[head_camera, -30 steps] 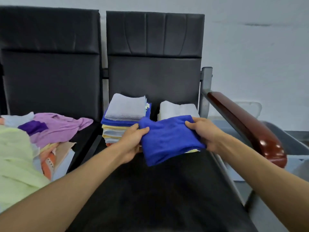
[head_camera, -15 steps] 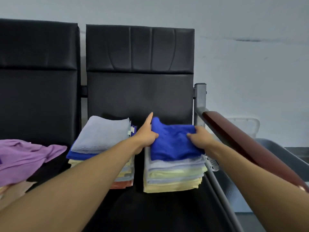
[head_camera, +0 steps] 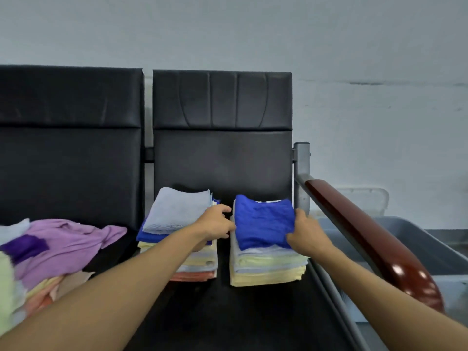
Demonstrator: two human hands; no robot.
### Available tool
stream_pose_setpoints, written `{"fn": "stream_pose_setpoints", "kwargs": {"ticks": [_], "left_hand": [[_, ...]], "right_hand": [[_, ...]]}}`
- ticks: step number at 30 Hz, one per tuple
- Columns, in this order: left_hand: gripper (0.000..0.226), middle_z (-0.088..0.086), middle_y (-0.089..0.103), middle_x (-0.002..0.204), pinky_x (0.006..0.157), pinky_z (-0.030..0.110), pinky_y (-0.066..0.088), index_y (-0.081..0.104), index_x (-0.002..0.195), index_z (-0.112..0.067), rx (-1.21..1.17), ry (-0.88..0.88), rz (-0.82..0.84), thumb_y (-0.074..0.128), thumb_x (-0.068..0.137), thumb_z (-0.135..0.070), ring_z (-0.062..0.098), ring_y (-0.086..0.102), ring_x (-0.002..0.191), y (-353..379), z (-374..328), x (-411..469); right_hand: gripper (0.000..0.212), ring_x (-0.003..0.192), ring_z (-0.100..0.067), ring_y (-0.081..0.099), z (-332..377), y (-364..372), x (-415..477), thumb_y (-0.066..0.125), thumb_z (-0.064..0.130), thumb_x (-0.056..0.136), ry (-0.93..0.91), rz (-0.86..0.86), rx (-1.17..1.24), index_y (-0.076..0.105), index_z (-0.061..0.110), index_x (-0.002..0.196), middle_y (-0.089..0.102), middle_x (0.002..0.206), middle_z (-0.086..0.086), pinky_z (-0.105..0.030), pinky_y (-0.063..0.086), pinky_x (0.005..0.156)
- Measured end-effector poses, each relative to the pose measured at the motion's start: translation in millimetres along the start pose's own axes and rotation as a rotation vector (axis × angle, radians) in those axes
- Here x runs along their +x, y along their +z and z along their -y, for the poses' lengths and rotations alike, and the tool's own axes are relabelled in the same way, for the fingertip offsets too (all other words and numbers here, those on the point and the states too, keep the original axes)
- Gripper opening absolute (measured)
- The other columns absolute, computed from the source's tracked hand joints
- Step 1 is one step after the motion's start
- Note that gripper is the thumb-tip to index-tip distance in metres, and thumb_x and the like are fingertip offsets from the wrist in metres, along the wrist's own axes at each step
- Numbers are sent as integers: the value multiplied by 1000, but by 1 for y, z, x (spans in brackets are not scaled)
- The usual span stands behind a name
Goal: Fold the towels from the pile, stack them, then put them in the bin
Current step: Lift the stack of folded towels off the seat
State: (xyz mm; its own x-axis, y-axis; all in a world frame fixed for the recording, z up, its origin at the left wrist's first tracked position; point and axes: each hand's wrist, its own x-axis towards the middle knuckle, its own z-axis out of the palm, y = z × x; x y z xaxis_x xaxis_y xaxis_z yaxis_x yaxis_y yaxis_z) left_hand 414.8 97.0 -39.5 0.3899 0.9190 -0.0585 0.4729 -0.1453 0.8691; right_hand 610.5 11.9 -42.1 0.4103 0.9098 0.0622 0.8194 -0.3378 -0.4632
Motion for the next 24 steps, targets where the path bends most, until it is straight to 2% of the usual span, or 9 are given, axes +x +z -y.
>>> {"fn": "stream_pose_setpoints", "kwargs": {"ticks": [2,5,8,11,13,17,21,24], "left_hand": [[48,6,48,93,63,25,49,45,137,-4,-26,13,3,53,91,4,17,53,73,-25,-11,-33],[34,5,56,94,62,20,54,51,129,-8,44,40,-5,49,95,-2,17,60,78,-67,-30,-90],[29,5,61,105,77,28,57,55,124,-13,154,68,-44,49,96,-9,18,67,91,-108,-43,-138],[26,3,64,107,77,27,55,58,120,-17,229,69,-93,52,96,-12,16,69,91,-140,-48,-176],[23,3,65,107,78,28,52,59,116,-18,249,66,-114,53,95,-12,15,68,89,-155,-43,-185],[15,4,67,100,82,34,51,62,101,-21,213,22,-170,51,96,-13,18,65,87,-164,-15,-166],[10,-1,66,102,87,37,51,61,94,-27,150,0,-256,55,95,-20,18,63,98,-157,30,-120],[5,-5,66,104,92,41,51,60,88,-32,32,-27,-387,57,92,-30,18,62,99,-152,73,-64]], "right_hand": [[45,98,-28,58,13,-11,-23,51,9,86,-30,6,10,40,4,130,56,115,-12,-38,51,84],[52,110,-25,57,41,-36,-64,50,10,92,-98,34,63,37,5,141,56,129,-12,-28,44,84],[47,114,-23,55,66,-59,-102,53,14,92,-203,12,99,46,9,138,60,126,-8,-27,41,90],[41,97,-17,56,87,-74,-132,56,21,93,-296,37,100,49,12,133,65,114,-1,-28,44,86],[39,86,-14,55,97,-74,-138,57,25,95,-348,78,91,49,14,132,64,112,1,-27,43,82],[39,93,-15,55,103,-49,-123,56,28,96,-351,117,138,50,13,131,62,116,-3,-33,49,91],[40,106,-16,57,102,-1,-88,52,35,98,-310,150,194,51,14,132,60,123,-3,-35,51,94],[31,96,-17,62,105,39,-38,49,37,99,-247,137,310,56,16,120,63,111,0,-39,55,87]]}}
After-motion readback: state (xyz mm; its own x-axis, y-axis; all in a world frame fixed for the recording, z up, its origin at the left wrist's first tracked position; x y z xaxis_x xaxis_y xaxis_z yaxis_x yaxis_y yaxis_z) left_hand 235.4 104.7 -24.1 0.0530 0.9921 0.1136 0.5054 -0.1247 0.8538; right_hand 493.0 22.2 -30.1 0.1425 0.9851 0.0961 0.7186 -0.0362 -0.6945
